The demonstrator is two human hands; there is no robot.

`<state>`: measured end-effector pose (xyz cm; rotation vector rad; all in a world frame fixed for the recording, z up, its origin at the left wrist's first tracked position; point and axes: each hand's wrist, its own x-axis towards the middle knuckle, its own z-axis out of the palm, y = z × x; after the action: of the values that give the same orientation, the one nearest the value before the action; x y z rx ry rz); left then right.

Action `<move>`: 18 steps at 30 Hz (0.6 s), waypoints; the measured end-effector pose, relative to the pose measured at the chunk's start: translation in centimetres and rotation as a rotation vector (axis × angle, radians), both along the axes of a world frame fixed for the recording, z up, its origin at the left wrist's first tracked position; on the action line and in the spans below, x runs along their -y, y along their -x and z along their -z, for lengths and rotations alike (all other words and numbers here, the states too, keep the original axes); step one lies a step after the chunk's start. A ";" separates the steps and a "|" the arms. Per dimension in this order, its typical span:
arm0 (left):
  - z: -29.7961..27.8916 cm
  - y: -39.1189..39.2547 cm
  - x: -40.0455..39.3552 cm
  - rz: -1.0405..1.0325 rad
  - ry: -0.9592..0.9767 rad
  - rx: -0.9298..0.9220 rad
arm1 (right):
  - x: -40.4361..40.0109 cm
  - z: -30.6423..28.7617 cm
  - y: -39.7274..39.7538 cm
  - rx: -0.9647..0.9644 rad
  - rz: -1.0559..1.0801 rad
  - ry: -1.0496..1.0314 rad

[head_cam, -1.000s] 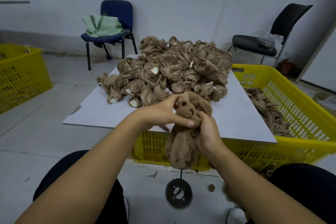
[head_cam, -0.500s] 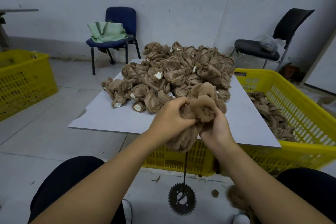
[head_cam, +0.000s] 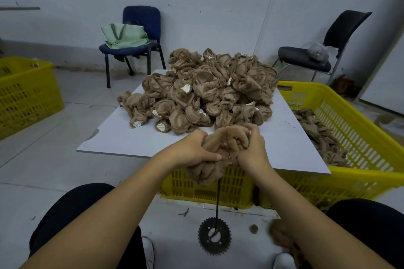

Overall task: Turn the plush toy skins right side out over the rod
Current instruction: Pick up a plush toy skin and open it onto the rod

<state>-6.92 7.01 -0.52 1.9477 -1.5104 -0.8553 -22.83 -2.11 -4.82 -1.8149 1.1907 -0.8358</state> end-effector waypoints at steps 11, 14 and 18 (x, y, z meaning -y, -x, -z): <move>-1.1 2.4 -0.5 -0.034 0.744 0.393 | -0.5 -3.5 2.3 -0.107 -0.424 0.282; -1.0 2.5 0.0 0.000 0.739 0.512 | -0.2 -2.7 2.2 -0.063 -0.352 0.242; 0.1 2.0 0.7 0.057 0.512 0.499 | 0.1 -0.9 1.5 -0.252 -0.351 0.173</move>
<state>-8.88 6.35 -0.61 1.7948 -1.8388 0.0330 -24.36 -2.16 -3.96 -2.2410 0.9288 -0.5325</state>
